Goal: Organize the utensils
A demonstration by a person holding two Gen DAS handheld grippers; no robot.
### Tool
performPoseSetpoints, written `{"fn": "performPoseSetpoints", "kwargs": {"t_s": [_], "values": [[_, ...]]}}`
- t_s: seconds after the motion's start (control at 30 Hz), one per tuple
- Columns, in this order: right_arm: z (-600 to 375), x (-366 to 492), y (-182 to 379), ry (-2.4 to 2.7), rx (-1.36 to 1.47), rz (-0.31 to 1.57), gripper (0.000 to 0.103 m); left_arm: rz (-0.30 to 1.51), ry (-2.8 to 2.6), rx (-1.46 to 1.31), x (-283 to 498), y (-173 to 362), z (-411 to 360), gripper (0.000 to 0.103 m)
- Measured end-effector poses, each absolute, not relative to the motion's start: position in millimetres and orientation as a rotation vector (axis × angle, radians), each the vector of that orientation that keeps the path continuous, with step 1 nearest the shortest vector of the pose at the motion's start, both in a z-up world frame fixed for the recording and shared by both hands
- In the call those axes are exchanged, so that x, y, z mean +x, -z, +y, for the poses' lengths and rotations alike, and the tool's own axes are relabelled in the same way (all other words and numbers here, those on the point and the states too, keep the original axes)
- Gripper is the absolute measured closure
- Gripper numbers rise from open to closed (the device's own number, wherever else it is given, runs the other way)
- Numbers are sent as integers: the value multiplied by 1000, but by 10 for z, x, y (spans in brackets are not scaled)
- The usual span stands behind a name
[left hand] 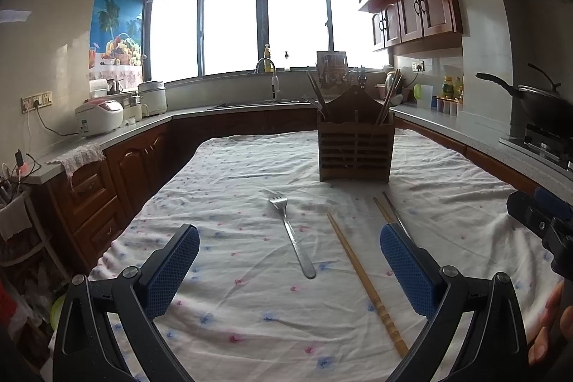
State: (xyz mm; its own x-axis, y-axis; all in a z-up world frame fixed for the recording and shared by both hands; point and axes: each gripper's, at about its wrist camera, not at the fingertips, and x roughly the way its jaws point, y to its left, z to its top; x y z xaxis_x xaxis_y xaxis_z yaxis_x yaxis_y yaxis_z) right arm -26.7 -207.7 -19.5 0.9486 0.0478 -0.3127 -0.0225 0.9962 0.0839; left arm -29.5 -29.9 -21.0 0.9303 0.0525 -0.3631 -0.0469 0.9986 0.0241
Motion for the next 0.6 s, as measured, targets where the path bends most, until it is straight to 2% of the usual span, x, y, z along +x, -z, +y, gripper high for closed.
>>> {"fn": "performPoseSetpoints", "kwargs": {"t_s": [0.6], "values": [[-2073, -118, 178, -40, 100, 359, 0, 394, -49, -15, -170, 199, -292, 1]]}}
